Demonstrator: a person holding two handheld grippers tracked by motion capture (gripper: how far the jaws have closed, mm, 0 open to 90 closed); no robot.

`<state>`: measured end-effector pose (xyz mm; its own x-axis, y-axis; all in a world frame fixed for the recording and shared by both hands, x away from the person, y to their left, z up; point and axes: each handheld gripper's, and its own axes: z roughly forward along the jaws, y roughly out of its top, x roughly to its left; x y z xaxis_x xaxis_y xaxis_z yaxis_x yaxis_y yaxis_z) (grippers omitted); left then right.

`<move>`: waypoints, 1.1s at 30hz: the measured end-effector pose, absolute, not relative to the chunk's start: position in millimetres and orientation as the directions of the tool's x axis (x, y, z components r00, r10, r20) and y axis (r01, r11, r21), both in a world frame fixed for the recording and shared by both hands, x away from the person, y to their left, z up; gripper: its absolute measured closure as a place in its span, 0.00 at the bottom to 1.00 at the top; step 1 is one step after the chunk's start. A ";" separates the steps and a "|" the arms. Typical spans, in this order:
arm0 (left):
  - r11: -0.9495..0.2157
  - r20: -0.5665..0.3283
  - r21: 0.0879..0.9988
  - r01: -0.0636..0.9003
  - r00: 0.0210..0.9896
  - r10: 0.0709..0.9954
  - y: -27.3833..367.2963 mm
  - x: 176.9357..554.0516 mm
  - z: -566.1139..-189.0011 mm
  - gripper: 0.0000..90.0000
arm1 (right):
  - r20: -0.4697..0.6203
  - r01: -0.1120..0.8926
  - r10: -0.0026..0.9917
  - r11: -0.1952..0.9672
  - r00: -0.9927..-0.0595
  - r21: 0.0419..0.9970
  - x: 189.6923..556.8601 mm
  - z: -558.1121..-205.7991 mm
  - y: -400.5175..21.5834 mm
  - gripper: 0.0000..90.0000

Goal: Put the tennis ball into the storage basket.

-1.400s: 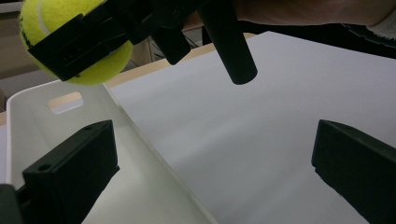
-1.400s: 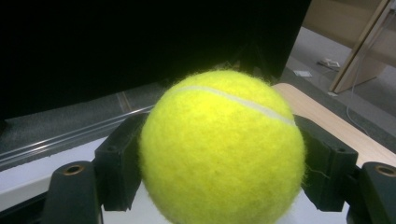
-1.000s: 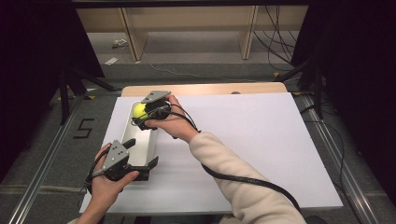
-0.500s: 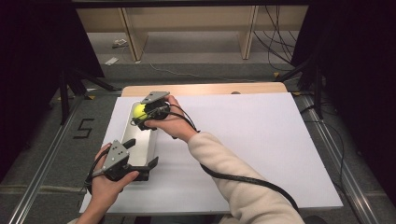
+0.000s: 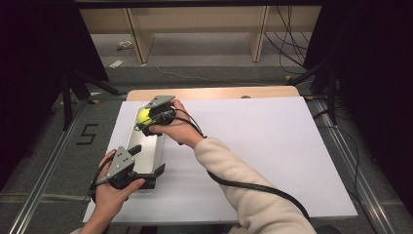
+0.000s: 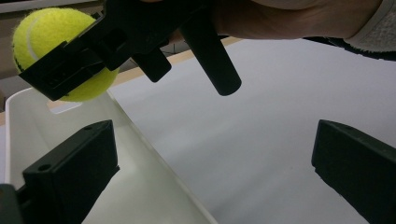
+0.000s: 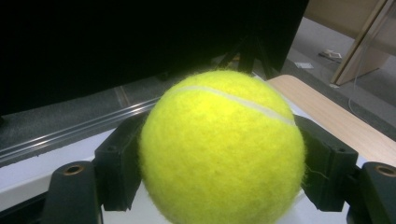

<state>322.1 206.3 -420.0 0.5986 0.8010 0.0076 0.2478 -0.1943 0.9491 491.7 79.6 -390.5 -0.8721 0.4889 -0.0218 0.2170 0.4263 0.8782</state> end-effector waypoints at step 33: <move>-0.196 0.008 0.949 0.249 0.600 0.800 205.9 322.0 -420.5 0.00 | -0.028 0.226 0.484 0.457 -0.875 0.860 494.6 -401.6 88.8 0.30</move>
<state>322.0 205.9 -420.5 0.5996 0.8003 0.0084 0.2485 -0.1962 0.9486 494.6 88.8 -401.6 -0.8745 0.4842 -0.0276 0.2259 0.4570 0.8603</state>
